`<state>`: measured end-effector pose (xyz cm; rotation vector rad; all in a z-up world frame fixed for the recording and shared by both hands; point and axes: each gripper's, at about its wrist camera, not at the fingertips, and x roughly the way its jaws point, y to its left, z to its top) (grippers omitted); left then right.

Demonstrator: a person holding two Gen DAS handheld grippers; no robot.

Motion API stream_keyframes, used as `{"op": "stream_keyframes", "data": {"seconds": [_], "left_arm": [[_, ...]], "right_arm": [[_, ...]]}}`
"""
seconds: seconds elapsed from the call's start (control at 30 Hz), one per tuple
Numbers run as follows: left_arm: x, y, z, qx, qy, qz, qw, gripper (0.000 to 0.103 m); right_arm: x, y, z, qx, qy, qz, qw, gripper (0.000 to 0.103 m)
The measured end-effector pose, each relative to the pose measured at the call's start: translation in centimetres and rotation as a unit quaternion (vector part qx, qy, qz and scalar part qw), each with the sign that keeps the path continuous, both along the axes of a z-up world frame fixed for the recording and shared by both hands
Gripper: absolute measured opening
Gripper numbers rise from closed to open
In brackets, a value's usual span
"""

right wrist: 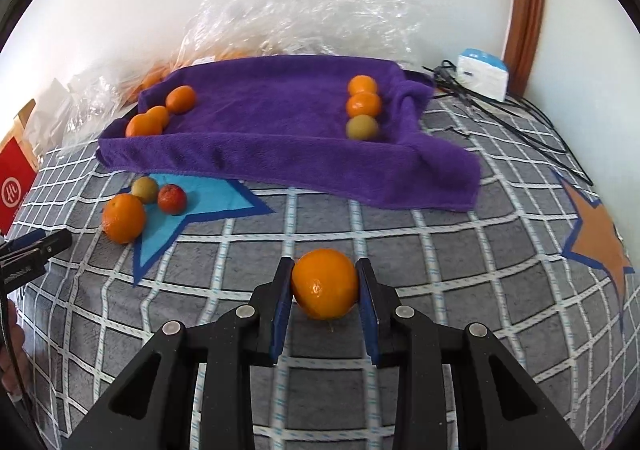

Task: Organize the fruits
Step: 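Grasp an orange from the blue star cloth with the right gripper, then grasp the last large orange with the left gripper while the right gripper holds its orange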

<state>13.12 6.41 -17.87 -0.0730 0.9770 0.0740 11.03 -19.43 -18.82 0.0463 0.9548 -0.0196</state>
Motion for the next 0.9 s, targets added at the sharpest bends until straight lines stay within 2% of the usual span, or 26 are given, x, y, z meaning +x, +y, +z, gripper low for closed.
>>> {"op": "stream_keyframes", "data": {"seconds": [0.13,0.23,0.33,0.4,0.6,0.63,0.7,0.87,0.9], "left_arm": [[-0.2,-2.4,1.8,-0.015,-0.024,-0.038,0.9989,0.071],[0.2,-4.3,2.1,-0.033,-0.025,-0.068,0.9968,0.071],[0.5,-6.3,2.1,-0.031,-0.032,-0.085,0.9954,0.071],[1.0,-7.3,1.8,-0.036,-0.028,-0.089,0.9950,0.071],[2.5,-9.0,0.4,-0.032,-0.003,-0.085,0.9958,0.071],[2.6,-9.2,0.2,-0.031,0.000,-0.083,0.9961,0.071],[2.9,-9.5,-0.2,-0.027,0.002,-0.078,0.9966,0.071],[3.2,-9.7,-0.9,-0.030,0.004,-0.063,0.9975,0.055],[3.2,-9.8,-0.8,-0.028,0.002,-0.065,0.9975,0.045]], "right_arm": [[-0.2,-1.1,-0.2,0.007,0.002,-0.009,1.000,0.031],[-0.2,-1.7,-0.9,0.024,0.014,-0.011,1.000,0.031],[-0.7,-2.0,-0.7,0.029,0.008,-0.007,1.000,0.032],[-1.0,-2.2,-0.7,0.030,0.010,-0.003,0.999,0.037],[-1.8,-2.9,-0.7,0.031,0.008,0.000,0.999,0.039],[-1.9,-3.0,-0.8,0.031,0.008,0.000,0.999,0.039],[-1.9,-3.0,-0.8,0.031,0.006,-0.002,1.000,0.031],[-1.8,-2.9,-0.7,0.034,0.004,0.006,0.999,0.031],[-1.9,-2.9,-0.7,0.036,0.004,0.007,0.999,0.030]]}}
